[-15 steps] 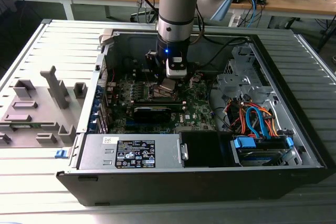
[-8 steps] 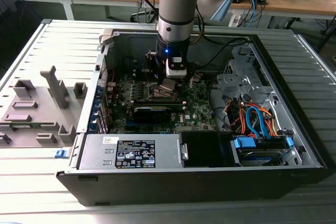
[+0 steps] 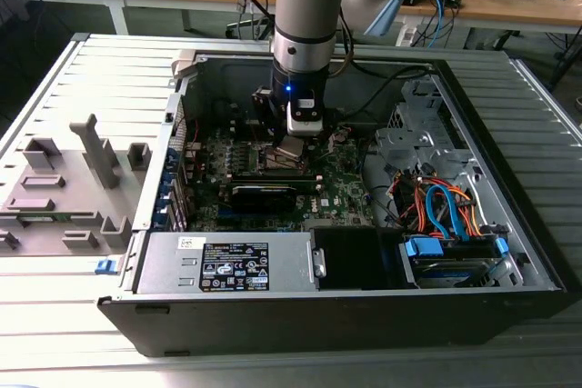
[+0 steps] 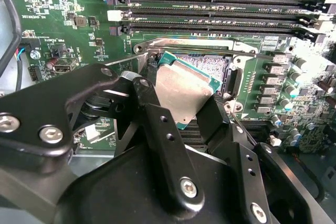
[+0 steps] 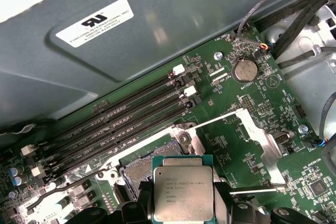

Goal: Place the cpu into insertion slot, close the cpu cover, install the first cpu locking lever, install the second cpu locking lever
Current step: 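Place the cpu into insertion slot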

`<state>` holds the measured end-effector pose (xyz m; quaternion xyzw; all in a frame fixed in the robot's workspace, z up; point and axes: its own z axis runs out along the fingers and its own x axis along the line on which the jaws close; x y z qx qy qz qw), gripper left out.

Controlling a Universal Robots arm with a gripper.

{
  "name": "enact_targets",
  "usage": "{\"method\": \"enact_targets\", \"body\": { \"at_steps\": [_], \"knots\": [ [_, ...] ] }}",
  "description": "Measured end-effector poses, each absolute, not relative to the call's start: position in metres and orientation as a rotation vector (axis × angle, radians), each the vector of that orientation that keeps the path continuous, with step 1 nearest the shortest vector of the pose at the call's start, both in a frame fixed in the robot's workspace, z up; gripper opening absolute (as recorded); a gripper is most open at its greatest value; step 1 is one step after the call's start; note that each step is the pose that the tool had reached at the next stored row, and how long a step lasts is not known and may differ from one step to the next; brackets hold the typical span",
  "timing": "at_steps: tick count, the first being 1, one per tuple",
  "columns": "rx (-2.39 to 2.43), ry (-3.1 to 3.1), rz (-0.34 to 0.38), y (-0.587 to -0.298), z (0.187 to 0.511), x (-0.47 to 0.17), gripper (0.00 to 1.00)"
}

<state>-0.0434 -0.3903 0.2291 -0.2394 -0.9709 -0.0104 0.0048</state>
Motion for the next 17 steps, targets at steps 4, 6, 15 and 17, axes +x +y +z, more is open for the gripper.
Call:
{"method": "enact_targets", "body": {
  "at_steps": [4,6,15,17],
  "knots": [
    [-0.753,-3.04,-0.032,-0.3903,0.2291,-0.0434,0.55],
    [-0.759,-3.039,-0.033,-0.3903,0.2289,-0.0434,0.55],
    [-0.795,-3.03,-0.032,-0.3903,0.2284,-0.0434,0.55],
    [-0.807,-3.027,-0.032,-0.3903,0.2284,-0.0434,0.55]
  ]
}}
